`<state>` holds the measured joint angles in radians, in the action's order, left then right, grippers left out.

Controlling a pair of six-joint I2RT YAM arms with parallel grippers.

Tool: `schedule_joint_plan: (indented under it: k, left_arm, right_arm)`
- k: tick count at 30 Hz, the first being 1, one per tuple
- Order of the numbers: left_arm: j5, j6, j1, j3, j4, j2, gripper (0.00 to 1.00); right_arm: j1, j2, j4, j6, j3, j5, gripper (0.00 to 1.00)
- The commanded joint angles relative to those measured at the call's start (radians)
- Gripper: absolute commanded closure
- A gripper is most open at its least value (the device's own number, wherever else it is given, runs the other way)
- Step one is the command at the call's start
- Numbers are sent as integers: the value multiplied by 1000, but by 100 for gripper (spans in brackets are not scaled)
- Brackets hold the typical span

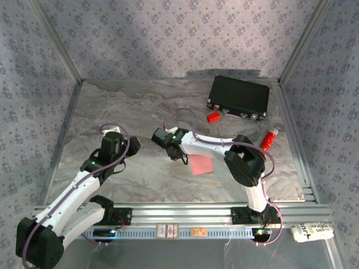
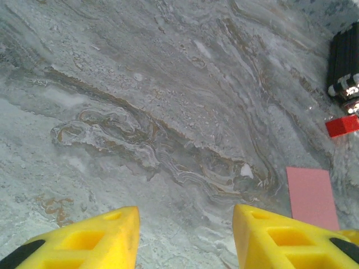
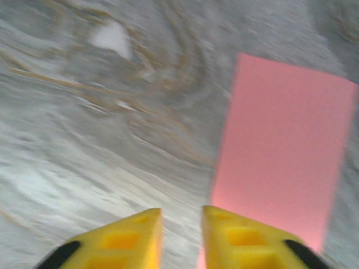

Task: Fold a paper plane with a square sheet of paper (pick it up from the middle)
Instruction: Turn over the paper at the center of the table, then move the paper to the center of the table.

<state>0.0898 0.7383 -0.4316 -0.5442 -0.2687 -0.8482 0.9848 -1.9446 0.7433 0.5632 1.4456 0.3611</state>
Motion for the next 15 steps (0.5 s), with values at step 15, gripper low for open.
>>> schedule_joint_plan:
  k: [15]
  left_arm:
    - [-426,-18,-100,-112,287,-445,60]
  right_arm:
    - [-566,534,-706,153,-824,-811,74]
